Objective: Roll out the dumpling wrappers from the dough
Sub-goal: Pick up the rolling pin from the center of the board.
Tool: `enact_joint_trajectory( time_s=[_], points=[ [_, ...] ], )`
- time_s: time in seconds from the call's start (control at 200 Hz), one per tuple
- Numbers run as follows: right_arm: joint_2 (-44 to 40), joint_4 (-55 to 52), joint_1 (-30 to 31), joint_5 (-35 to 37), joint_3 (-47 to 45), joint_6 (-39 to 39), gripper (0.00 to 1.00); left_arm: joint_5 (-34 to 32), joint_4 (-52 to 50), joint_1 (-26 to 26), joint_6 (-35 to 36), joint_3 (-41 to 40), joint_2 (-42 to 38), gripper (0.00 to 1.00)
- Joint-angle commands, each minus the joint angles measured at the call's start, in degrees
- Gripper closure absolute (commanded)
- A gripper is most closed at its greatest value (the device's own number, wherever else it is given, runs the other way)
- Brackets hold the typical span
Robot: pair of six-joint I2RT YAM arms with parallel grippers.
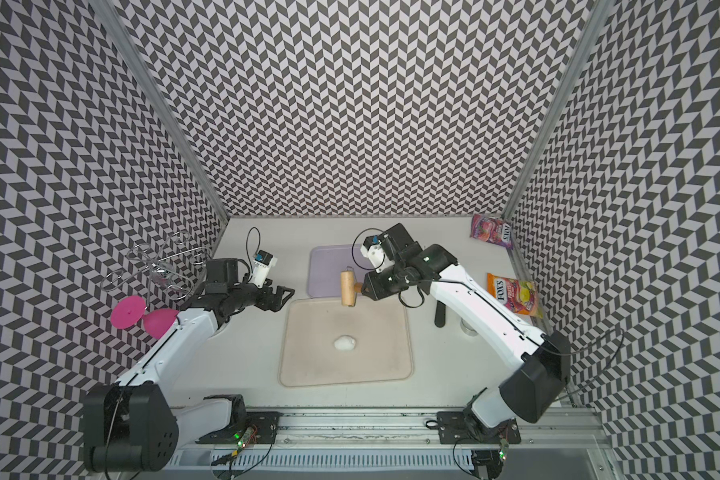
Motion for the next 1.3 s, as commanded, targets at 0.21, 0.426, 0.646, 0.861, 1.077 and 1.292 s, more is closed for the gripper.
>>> enact_joint_trajectory(
  time_s=[0.21, 0.426, 0.646, 0.861, 1.077, 1.292],
  points=[
    [1.21, -3.2, 5.61, -1.71, 1.14, -3.65, 1.0, 6.52, -5.15, -2.51, 6.83, 2.42, -2.19, 0.14],
    [0.38, 3.15, 5.65, -12.32, -1.86, -4.84, 1.0, 24.3, -16.46, -3.34, 24.62, 7.43, -12.71, 0.05],
    [-0.23, 6.16, 5.57, -20.07, -4.12, -5.37, 1.0, 31.31, -26.22, -9.2, 46.42, 10.06, -15.3, 0.01],
    [-1.16, 8.41, 5.56, -24.79, -5.39, -4.74, 1.0, 21.06, -19.38, -18.16, 44.55, 8.95, -13.09, 0.11],
    [-1.57, 11.23, 5.5, -27.25, -6.02, -3.18, 1.0, 15.79, -13.93, -25.81, 38.01, 7.26, -11.49, 0.18],
    [-1.07, 12.83, 4.56, -25.81, -5.41, -1.08, 1.0, 10.21, -14.75, -31.22, 34.01, 7.61, -9.66, 0.21]
  ],
)
